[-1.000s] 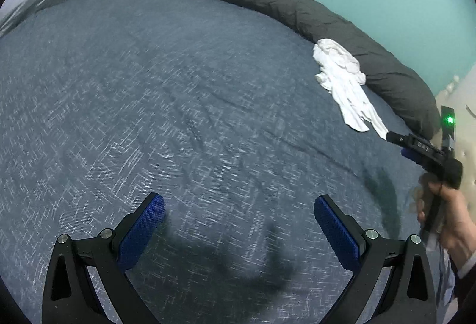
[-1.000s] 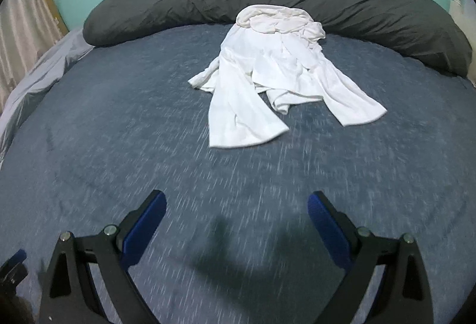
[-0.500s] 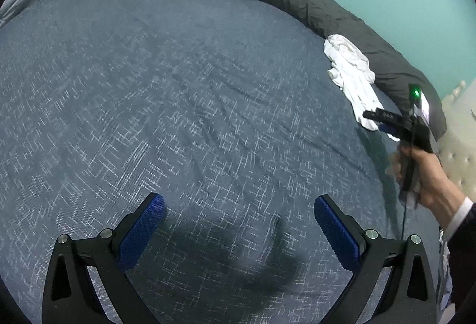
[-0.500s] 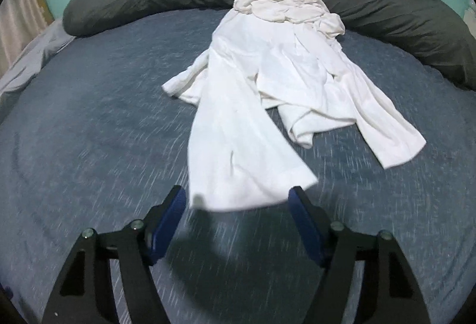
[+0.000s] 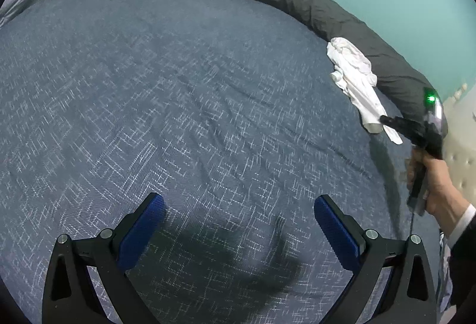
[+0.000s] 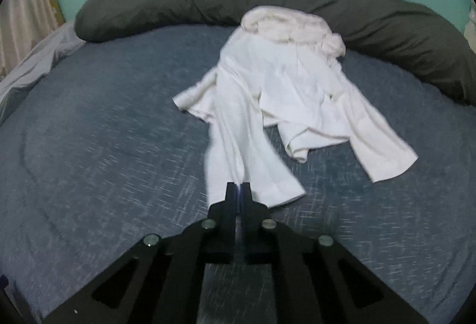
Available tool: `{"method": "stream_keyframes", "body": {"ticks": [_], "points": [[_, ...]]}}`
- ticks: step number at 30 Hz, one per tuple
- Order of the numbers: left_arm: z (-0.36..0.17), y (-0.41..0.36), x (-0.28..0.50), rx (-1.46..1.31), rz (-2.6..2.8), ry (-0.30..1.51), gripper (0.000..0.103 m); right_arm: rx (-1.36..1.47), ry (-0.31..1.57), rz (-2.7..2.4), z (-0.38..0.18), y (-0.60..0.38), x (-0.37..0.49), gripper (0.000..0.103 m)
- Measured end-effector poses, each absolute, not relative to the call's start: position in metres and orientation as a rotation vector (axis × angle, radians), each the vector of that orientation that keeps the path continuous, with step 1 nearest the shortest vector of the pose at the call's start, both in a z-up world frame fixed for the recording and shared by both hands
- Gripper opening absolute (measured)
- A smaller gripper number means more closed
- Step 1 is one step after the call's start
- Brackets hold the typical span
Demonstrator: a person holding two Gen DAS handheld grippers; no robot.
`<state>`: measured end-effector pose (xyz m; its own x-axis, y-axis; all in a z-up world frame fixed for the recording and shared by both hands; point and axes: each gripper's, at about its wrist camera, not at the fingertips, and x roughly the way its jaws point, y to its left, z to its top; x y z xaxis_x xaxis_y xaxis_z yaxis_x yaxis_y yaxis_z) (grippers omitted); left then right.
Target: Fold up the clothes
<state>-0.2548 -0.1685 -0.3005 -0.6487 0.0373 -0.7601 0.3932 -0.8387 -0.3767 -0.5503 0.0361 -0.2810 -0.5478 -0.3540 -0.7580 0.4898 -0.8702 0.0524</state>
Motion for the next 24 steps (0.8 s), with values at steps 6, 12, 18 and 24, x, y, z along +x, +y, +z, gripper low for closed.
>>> {"method": "stream_keyframes", "body": {"ticks": [6,12,18,24], "points": [[-0.298,-0.161,-0.254,1.207,-2.573,0.785,0.103,1.013,0.134,-2.326,-0.227,0.053,-0.500,0.002],[-0.281,-0.148,-0.247,1.198,-2.626,0.805,0.103,0.966,0.006,-2.269,-0.186,0.091,-0.431,0.002],[-0.260,-0.143,-0.234,1.143,-2.657,0.816,0.103,0.868,-0.086,-2.198,-0.135,0.148,-0.327,0.002],[-0.250,-0.128,-0.229,1.140,-2.696,0.798,0.103,0.986,-0.084,-2.231,-0.156,0.218,-0.256,0.002]]}}
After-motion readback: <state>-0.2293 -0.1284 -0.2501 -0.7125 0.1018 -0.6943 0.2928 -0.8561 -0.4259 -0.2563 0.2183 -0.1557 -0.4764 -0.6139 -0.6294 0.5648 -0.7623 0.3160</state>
